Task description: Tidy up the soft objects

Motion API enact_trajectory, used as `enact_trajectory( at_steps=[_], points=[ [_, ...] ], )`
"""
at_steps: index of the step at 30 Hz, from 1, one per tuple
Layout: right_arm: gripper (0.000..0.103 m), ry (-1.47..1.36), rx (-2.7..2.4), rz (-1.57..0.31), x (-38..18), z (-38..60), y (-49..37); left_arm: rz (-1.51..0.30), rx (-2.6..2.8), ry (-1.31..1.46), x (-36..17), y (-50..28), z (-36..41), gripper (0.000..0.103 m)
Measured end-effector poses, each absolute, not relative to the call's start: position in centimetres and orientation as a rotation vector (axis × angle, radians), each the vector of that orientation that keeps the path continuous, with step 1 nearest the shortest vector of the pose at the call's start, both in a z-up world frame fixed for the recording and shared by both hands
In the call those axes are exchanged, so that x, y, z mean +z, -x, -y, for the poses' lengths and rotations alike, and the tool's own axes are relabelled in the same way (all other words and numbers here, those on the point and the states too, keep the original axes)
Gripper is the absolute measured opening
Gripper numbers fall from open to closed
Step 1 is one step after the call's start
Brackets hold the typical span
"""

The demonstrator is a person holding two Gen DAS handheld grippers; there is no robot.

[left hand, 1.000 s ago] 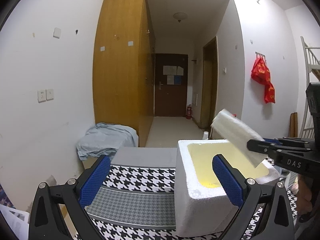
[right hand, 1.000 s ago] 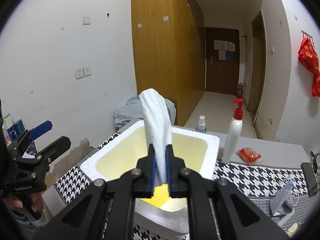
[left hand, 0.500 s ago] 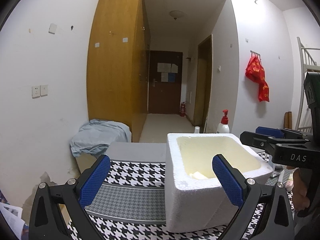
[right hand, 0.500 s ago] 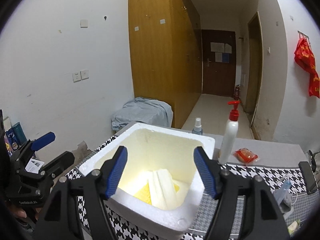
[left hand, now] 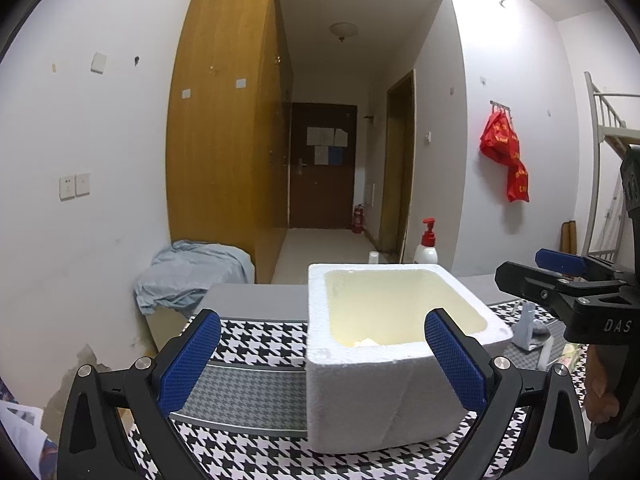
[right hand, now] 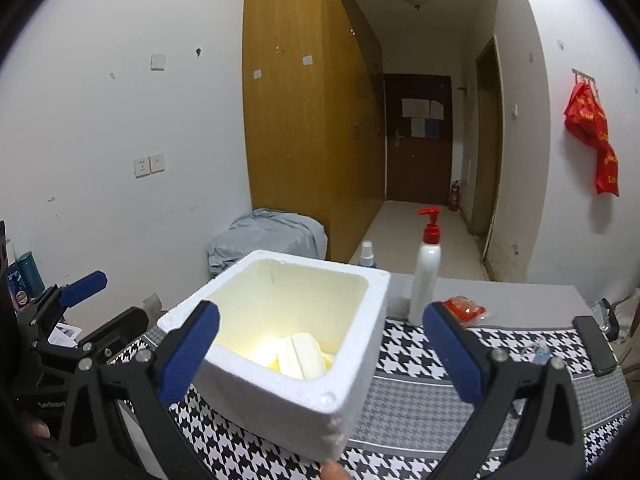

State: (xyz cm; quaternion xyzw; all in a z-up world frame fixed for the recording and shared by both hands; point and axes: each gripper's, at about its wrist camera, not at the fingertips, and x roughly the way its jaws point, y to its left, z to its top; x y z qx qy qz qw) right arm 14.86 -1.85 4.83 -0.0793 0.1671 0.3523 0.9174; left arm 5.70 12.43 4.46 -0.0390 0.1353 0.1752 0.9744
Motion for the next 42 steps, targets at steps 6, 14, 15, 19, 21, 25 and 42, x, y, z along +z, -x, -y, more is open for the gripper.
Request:
enact_trajectory(
  at_steps=[6, 14, 15, 19, 21, 25, 42],
  points=[
    [0.103, 0.146, 0.701, -0.330, 4.9, 3.6, -14.3, -0.261, 0.334, 0.067, 4.8, -5.1, -11.0, 0.102],
    [0.103, 0.123, 0.687, -0.303, 4.3, 5.8, -13.4, -0.250, 0.318, 0.038, 4.7, -4.6, -9.1, 0.102],
    [0.103, 0.120, 0.679, -0.291, 4.1, 6.3, -13.2, -0.243, 0.316, 0.036, 4.6, -4.4, -8.9, 0.102],
    [0.103, 0.120, 0.658, -0.277, 3.1, 7.9, -12.5, -0.233, 0.318, 0.038, 3.8, -4.0, -8.3, 0.102],
    [0.103, 0.107, 0.661, -0.290, 2.5, 8.7, -12.3, -0.225, 0.319, 0.049, 3.3, -3.9, -8.0, 0.102],
    [0.103, 0.105, 0.642, -0.279, 1.5, 10.0, -11.8, -0.191, 0.314, 0.064, 2.7, -3.6, -7.4, 0.102],
    [0.103, 0.058, 0.567, -0.309, -1.7, 14.7, -12.4, -0.196, 0.275, 0.086, -2.1, -4.8, -3.8, 0.102]
  ],
)
